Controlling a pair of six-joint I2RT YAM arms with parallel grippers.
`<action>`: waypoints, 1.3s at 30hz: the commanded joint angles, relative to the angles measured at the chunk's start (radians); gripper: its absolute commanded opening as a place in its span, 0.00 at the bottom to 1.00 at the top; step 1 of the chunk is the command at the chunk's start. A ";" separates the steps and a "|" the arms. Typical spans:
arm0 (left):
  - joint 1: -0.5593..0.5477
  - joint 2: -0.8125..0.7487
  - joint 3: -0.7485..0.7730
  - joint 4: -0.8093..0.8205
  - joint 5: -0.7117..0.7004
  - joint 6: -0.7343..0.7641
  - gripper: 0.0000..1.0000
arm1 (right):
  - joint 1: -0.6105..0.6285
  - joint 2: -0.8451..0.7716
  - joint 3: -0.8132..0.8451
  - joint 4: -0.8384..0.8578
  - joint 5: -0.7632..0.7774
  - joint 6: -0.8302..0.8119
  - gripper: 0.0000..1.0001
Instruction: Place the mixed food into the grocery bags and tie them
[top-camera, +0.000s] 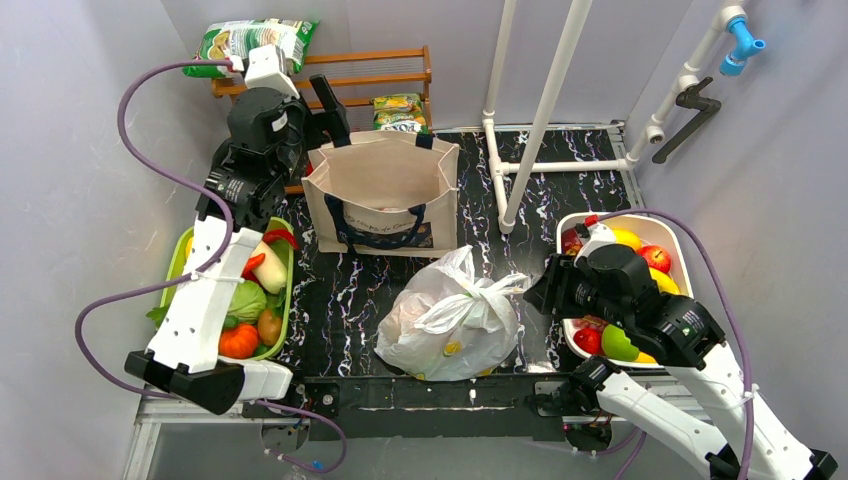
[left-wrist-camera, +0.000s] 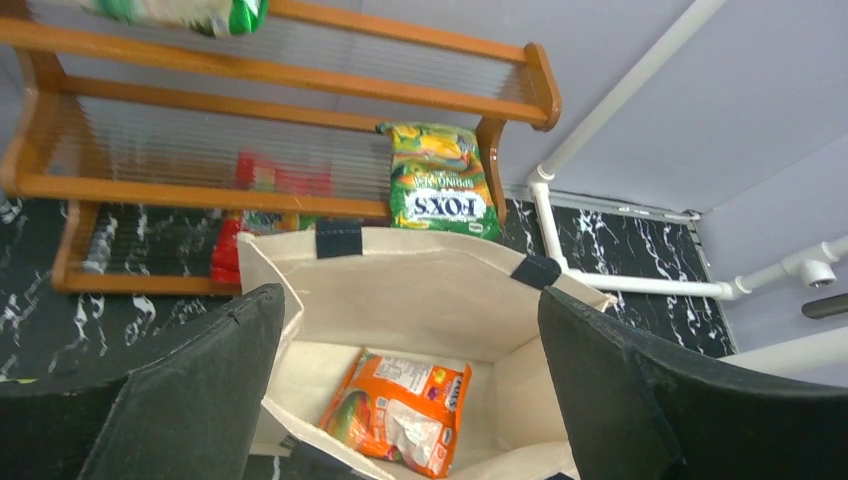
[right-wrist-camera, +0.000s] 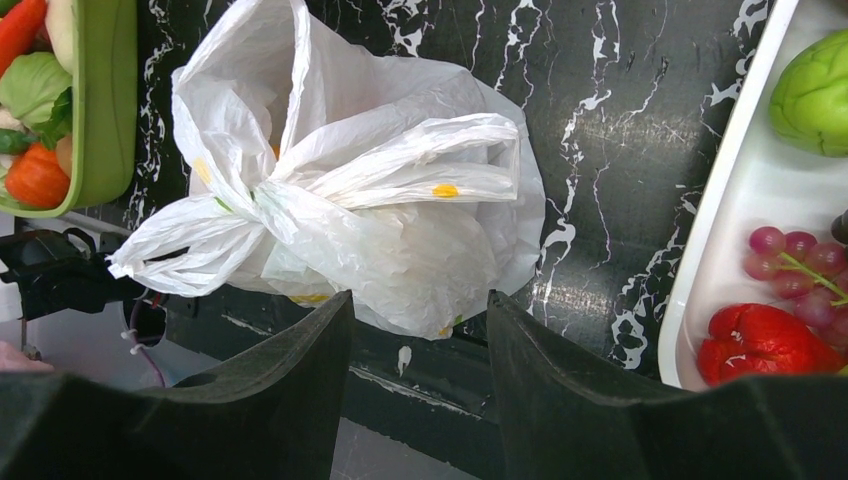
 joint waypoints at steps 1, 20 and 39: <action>0.000 -0.009 0.103 0.010 -0.049 0.089 0.98 | -0.001 -0.009 -0.013 0.001 -0.007 0.013 0.59; 0.025 0.297 0.370 0.073 -0.106 0.513 0.98 | -0.001 -0.033 -0.045 -0.017 -0.007 0.029 0.59; 0.030 0.720 0.522 0.353 -0.413 0.943 0.98 | -0.001 -0.034 -0.100 -0.017 -0.045 0.018 0.59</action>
